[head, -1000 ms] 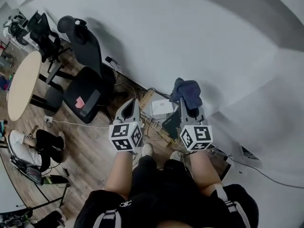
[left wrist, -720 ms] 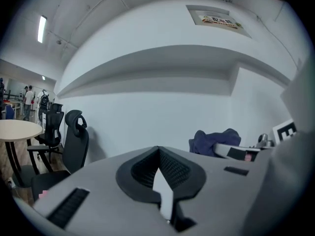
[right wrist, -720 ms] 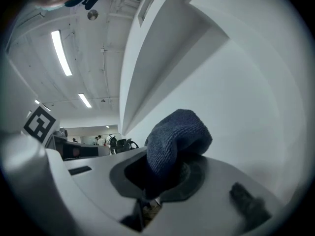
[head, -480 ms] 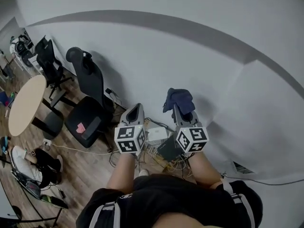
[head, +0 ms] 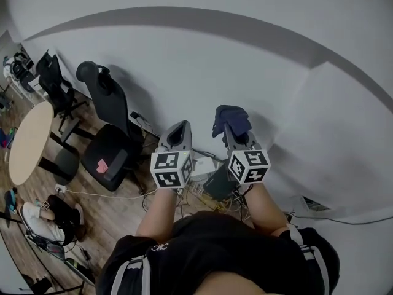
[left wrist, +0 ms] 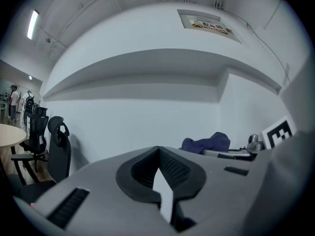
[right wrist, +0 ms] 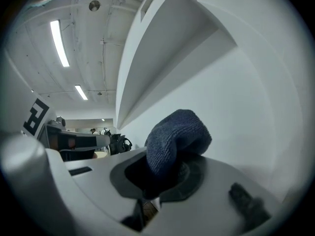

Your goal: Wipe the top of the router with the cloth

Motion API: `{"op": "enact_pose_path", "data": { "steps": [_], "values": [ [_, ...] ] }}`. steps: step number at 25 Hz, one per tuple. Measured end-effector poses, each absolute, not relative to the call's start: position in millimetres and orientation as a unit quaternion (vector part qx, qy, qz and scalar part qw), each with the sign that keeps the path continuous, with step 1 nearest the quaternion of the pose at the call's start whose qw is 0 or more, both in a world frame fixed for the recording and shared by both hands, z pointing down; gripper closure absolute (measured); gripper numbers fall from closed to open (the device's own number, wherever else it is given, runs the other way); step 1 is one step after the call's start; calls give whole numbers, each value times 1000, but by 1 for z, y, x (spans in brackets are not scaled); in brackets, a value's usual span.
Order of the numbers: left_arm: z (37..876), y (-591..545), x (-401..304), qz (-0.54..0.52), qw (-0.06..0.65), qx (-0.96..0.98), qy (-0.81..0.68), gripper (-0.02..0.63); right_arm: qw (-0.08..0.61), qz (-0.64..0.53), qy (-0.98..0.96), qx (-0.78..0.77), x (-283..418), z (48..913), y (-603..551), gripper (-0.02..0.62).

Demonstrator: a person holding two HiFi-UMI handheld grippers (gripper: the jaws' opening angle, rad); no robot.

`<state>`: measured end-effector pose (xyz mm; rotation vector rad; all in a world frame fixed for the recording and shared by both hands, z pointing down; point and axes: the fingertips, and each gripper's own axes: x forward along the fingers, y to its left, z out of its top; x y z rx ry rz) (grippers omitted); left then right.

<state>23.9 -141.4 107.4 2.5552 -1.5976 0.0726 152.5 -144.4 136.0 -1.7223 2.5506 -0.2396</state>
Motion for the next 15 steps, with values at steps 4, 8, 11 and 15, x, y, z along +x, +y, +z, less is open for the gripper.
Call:
{"op": "enact_pose_path", "data": {
  "steps": [4,8,11,15],
  "values": [
    [115,-138,24,32,71,849,-523,595,35,-92,824,-558,155,137,-144,552],
    [119,-135,21,36,78,849,-521,595,38,-104,825,-554,153,135,-142,552],
    [121,-134,18,37,79,849,-521,595,34,-99,827,-553,147,134,-140,552],
    [124,-134,10,37,79,848,-522,595,33,-96,827,-552,140,135,-141,552]
  ]
}}
